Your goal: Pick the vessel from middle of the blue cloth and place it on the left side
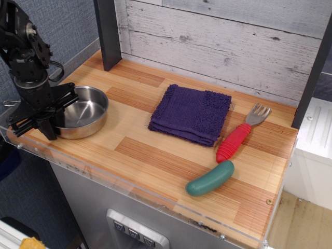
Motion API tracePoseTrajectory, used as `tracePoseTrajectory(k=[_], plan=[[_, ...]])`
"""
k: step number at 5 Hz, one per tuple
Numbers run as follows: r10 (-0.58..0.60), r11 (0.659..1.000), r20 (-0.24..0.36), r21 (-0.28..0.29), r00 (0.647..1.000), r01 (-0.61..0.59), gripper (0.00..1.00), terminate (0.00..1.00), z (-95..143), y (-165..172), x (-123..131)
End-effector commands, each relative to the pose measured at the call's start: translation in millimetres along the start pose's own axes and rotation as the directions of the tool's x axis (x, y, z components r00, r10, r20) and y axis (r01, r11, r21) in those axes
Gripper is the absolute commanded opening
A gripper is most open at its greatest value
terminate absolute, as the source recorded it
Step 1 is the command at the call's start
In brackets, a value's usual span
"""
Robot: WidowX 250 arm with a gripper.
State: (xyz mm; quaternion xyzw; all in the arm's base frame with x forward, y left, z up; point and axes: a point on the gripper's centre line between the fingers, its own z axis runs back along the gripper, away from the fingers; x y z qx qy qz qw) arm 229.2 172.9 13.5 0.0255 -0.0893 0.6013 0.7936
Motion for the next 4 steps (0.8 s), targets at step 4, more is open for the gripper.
tracePoseTrajectory(k=[4], plan=[[-0.061,0.989,0.11,-0.131,0.992,0.076,1.0,0.0,83.5,-12.1,9.8]])
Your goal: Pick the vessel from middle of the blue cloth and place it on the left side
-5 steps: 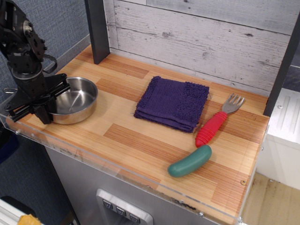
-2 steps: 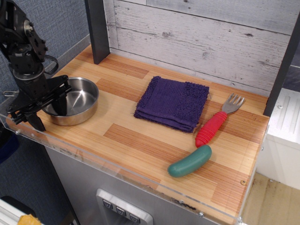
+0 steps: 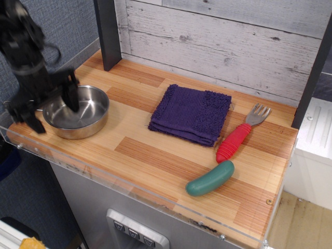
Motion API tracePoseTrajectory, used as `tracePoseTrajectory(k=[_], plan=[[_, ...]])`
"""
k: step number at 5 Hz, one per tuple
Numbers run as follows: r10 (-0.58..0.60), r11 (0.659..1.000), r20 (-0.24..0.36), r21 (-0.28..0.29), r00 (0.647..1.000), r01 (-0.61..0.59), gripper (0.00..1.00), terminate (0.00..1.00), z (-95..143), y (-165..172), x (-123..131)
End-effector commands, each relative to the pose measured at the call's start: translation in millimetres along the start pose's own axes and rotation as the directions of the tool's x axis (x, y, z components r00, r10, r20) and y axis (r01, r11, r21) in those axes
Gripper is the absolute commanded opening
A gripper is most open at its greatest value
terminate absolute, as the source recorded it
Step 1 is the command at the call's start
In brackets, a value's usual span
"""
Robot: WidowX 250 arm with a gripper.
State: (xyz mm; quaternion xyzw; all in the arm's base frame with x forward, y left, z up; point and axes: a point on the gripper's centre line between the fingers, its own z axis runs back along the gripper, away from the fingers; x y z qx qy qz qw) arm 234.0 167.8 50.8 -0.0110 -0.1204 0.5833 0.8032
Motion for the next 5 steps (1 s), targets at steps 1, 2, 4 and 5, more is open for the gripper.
tracePoseTrajectory(k=[1,2,4,5], plan=[[-0.064,0.993,0.138,-0.087,0.988,0.076,1.0,0.0,66.4,-1.4,18.6],[-0.064,0.993,0.138,-0.087,0.988,0.076,1.0,0.0,66.4,-1.4,18.6],[-0.064,0.993,0.138,-0.087,0.988,0.076,1.0,0.0,66.4,-1.4,18.6],[-0.064,0.993,0.138,-0.087,0.988,0.076,1.0,1.0,66.4,-1.4,18.6]])
